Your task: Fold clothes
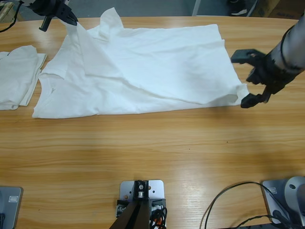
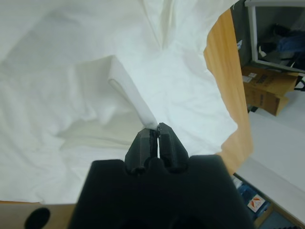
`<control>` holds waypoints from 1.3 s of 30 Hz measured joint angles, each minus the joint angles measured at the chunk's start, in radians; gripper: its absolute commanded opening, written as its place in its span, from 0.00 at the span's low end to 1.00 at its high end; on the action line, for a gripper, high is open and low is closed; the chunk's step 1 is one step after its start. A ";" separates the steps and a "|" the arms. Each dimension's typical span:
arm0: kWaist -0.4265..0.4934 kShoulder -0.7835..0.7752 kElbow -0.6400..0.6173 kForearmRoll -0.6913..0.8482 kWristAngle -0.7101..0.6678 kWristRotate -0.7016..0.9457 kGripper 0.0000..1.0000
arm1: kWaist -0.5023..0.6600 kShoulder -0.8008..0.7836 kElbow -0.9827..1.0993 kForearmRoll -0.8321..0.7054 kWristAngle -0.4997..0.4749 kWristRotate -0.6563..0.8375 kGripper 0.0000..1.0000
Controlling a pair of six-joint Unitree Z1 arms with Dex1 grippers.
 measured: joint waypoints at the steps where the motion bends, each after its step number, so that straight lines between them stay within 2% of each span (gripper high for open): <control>1: 0.000 0.000 0.000 0.001 0.000 0.002 0.00 | 0.006 -0.011 0.046 -0.065 -0.013 -0.010 0.70; 4: 0.000 0.000 0.000 0.002 0.000 0.003 0.00 | 0.010 -0.032 0.124 -0.178 -0.046 -0.026 0.71; 10: 0.000 -0.001 0.002 0.002 0.000 0.003 0.00 | 0.010 -0.036 0.159 -0.269 -0.100 -0.033 0.71; 25: 0.000 -0.001 0.022 0.002 0.000 0.003 0.00 | 0.022 -0.025 0.173 -0.289 -0.085 -0.001 0.69; 26: 0.000 -0.001 0.022 0.002 0.000 0.003 0.00 | 0.026 -0.017 0.173 -0.290 -0.082 0.002 0.63; 27: 0.000 -0.001 0.022 0.002 0.000 0.003 0.00 | 0.029 -0.005 0.173 -0.291 -0.080 0.004 0.48; 29: 0.000 -0.001 0.023 0.002 0.000 0.003 0.00 | 0.033 0.017 0.173 -0.296 -0.080 0.006 0.07; 30: 0.000 -0.001 0.023 0.002 0.000 0.003 0.00 | 0.033 0.024 0.173 -0.300 -0.080 0.006 0.00; 39: 0.000 -0.002 0.025 0.002 0.000 0.003 0.00 | 0.018 0.043 0.165 -0.334 -0.143 -0.006 0.00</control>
